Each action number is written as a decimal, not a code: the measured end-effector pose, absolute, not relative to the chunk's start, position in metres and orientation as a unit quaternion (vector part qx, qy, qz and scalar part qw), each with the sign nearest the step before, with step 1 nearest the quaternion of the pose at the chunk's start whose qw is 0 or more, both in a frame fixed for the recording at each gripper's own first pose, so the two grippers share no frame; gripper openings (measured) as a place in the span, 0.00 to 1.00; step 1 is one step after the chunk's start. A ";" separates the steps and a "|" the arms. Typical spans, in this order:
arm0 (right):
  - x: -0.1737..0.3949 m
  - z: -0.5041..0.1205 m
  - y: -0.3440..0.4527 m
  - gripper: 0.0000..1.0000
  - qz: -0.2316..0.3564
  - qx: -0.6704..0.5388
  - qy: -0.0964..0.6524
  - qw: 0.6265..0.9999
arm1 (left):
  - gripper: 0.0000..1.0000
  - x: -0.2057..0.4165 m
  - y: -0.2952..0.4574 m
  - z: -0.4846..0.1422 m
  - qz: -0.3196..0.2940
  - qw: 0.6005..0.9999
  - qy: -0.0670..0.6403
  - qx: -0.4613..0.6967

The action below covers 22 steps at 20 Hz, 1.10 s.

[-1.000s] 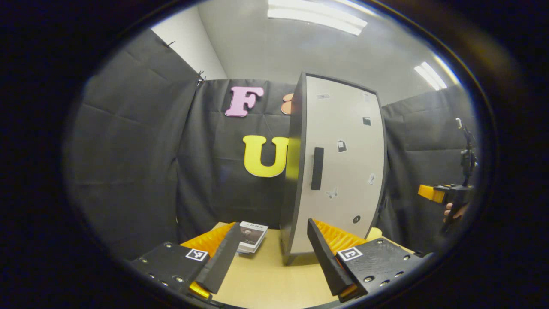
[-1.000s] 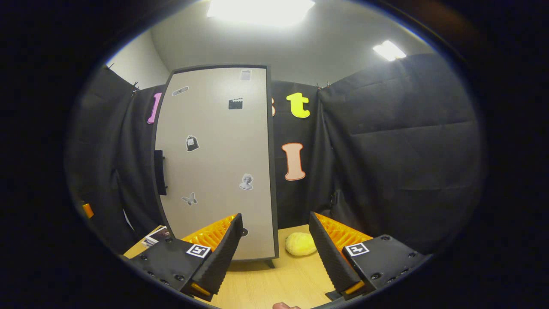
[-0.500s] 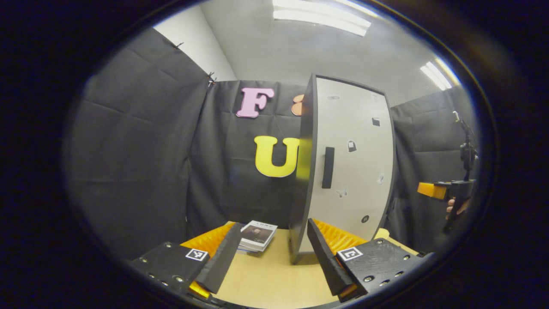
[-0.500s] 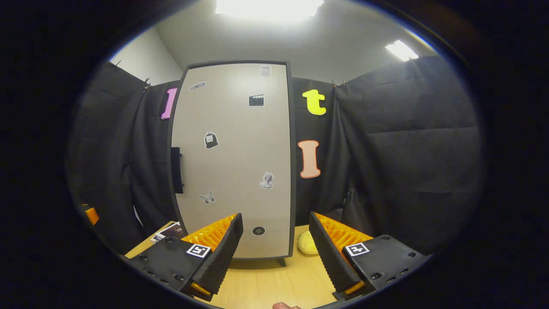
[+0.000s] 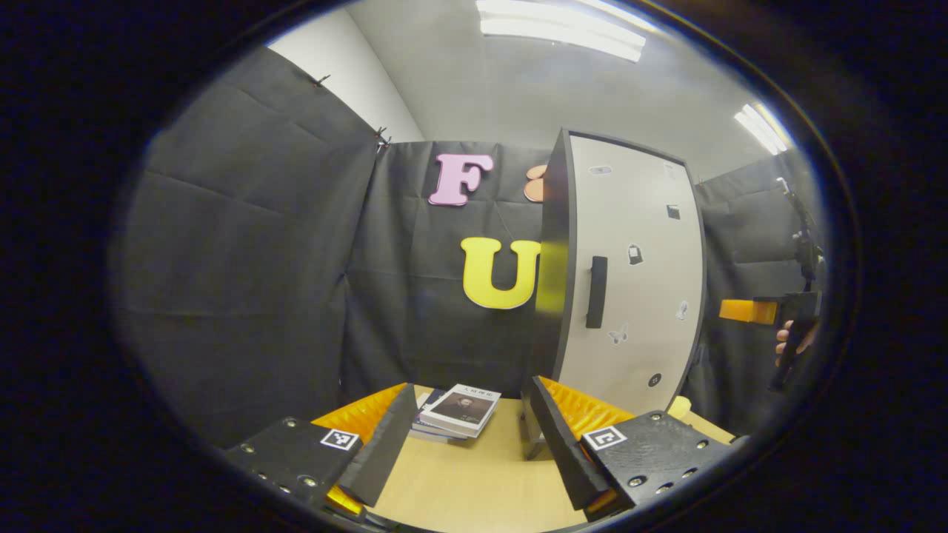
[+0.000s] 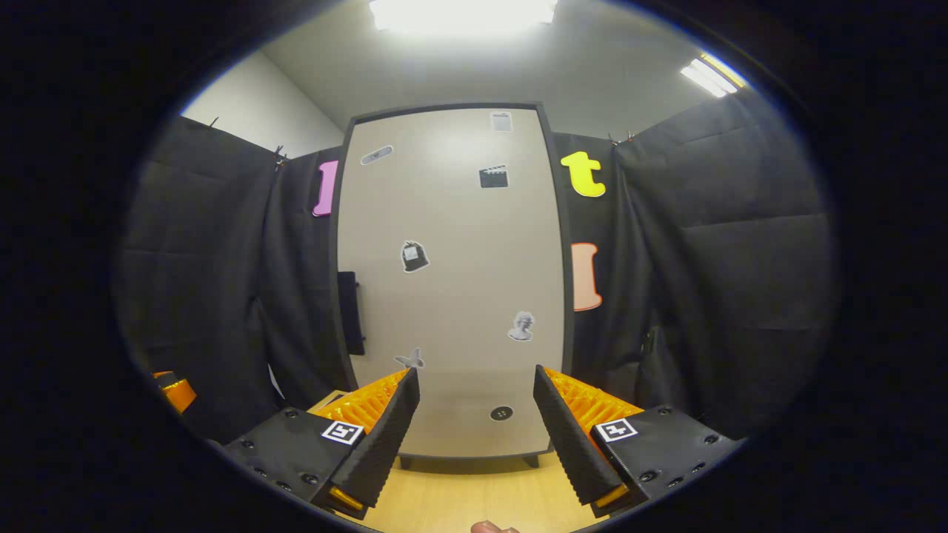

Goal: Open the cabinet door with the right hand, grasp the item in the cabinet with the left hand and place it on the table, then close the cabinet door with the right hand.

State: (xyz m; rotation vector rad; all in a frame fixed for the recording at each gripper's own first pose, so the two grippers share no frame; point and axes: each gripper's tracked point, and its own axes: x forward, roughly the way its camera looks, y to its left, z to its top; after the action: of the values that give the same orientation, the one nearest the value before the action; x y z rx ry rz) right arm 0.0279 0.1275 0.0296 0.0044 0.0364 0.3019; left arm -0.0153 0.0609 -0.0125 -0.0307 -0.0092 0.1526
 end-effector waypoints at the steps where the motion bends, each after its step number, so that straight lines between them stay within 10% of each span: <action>1: 0.031 0.034 0.137 0.98 0.159 -0.001 0.016 0.987 | 0.93 -0.016 0.064 -0.017 0.078 0.997 -0.002 -0.019; 22: 0.108 0.070 0.320 0.98 0.240 0.044 0.011 0.970 | 0.91 -0.040 0.140 -0.026 0.147 0.989 0.012 0.000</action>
State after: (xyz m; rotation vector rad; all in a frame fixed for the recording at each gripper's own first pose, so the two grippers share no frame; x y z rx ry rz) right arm 0.1082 0.3199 0.0697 0.0891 0.0229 0.4858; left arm -0.0402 0.1396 -0.0257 -0.0001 0.0236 0.2959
